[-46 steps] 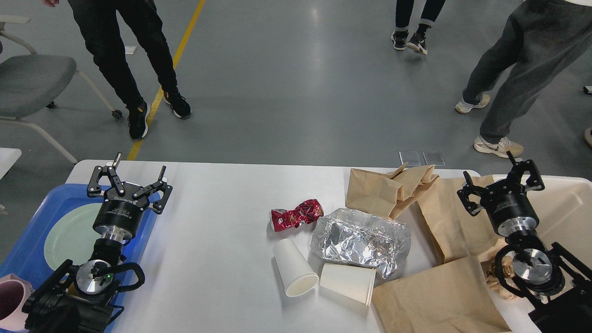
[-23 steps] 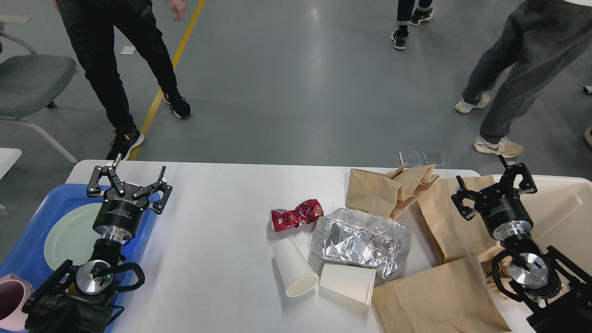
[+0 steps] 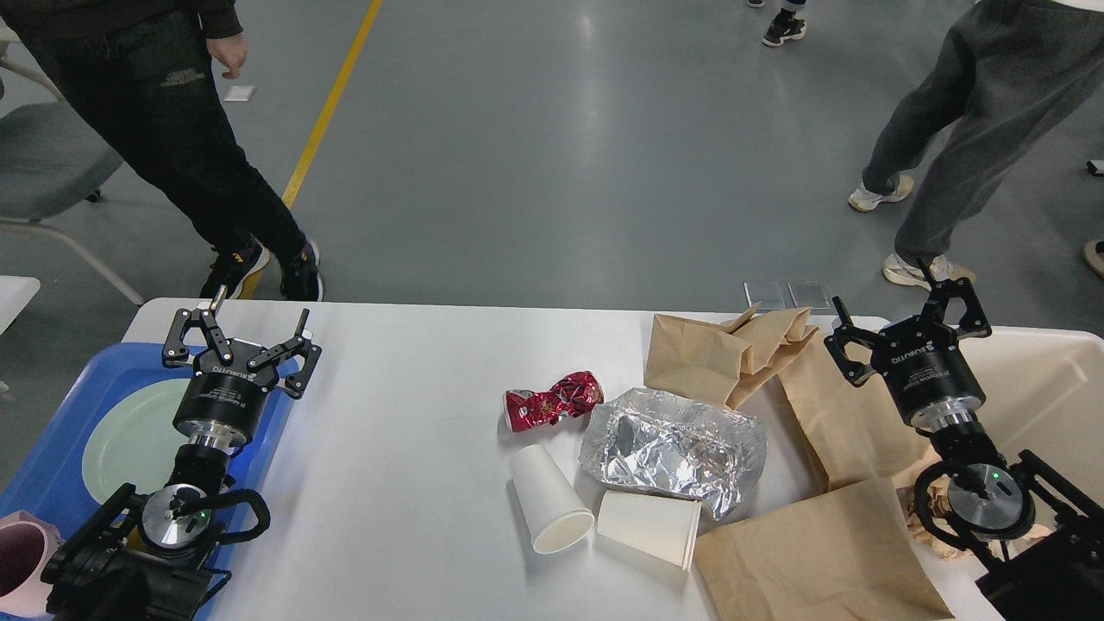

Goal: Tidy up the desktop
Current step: 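Raise the right gripper up and away from the paper bags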

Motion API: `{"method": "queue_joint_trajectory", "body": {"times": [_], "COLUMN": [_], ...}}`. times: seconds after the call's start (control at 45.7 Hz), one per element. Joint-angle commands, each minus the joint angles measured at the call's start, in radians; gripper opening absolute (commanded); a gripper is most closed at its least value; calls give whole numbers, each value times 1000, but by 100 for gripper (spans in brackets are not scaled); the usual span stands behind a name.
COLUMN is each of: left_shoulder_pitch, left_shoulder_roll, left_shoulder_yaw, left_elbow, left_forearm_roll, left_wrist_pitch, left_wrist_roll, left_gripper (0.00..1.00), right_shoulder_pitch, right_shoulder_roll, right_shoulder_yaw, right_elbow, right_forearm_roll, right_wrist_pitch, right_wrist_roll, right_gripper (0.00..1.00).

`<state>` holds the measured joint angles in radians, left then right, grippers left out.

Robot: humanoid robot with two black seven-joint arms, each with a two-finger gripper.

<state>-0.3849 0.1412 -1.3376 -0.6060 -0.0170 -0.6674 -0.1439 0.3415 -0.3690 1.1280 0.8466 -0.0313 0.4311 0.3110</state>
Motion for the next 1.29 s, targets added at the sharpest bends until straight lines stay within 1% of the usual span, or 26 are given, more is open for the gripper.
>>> {"method": "queue_joint_trajectory", "body": {"times": [0.0, 0.088, 0.284, 0.394, 0.416, 0.481, 0.569, 0.635, 0.722, 0.81, 0.853, 0.941, 0.985, 1.05, 1.094, 1.16, 1.225, 1.269], "left_shoulder_pitch": [0, 1, 1, 1, 1, 1, 1, 1, 0, 0, 1, 0, 1, 1, 1, 1, 0, 0], "left_shoulder_roll": [0, 0, 0, 0, 0, 0, 0, 0, 0, 0, 0, 0, 0, 0, 0, 0, 0, 0], "left_shoulder_yaw": [0, 0, 0, 0, 0, 0, 0, 0, 0, 0, 0, 0, 0, 0, 0, 0, 0, 0], "left_elbow": [0, 0, 0, 0, 0, 0, 0, 0, 0, 0, 0, 0, 0, 0, 0, 0, 0, 0], "left_forearm_roll": [0, 0, 0, 0, 0, 0, -1, -1, 0, 0, -1, 0, 0, 0, 0, 0, 0, 0], "left_wrist_pitch": [0, 0, 0, 0, 0, 0, 0, 0, 0, 0, 0, 0, 0, 0, 0, 0, 0, 0], "left_wrist_roll": [0, 1, 0, 0, 1, 0, 1, 1, 1, 1, 1, 1, 1, 1, 1, 1, 0, 0], "left_gripper": [96, 96, 96, 96, 96, 96, 96, 96, 96, 96, 96, 96, 96, 96, 96, 96, 96, 96], "right_shoulder_pitch": [27, 39, 47, 50, 66, 132, 250, 379, 609, 862, 976, 1125, 1184, 1299, 1370, 1470, 1560, 1620], "right_shoulder_roll": [-5, -33, -93, -226, -267, -335, -407, -448, -475, -461, -435, -355, -320, -278, -220, -107, -42, -16], "right_shoulder_yaw": [-36, -68, -85, -175, -216, -312, -520, -727, -1095, -1503, -1678, -1910, -1991, -2109, -2186, -2310, -2373, -2400], "right_elbow": [-6, 8, 40, 104, 108, 108, 101, 100, 98, 103, 106, 112, 115, 115, 121, 135, 161, 202], "right_forearm_roll": [-8, -10, -5, -4, -4, -2, 1, 1, 1, 1, 1, 2, 8, 14, 11, 11, 16, 16], "right_wrist_pitch": [-57, -120, -140, -137, -137, -133, -132, -127, -124, -121, -118, -81, -26, 95, 182, 316, 400, 431], "right_wrist_roll": [-3, -1, 3, 5, 5, 5, 5, 3, 3, 3, 3, -1, -4, -9, -13, -41, -72, -92], "right_gripper": [100, 100, 100, 100, 100, 100, 100, 100, 100, 100, 100, 100, 100, 100, 100, 100, 100, 100]}}
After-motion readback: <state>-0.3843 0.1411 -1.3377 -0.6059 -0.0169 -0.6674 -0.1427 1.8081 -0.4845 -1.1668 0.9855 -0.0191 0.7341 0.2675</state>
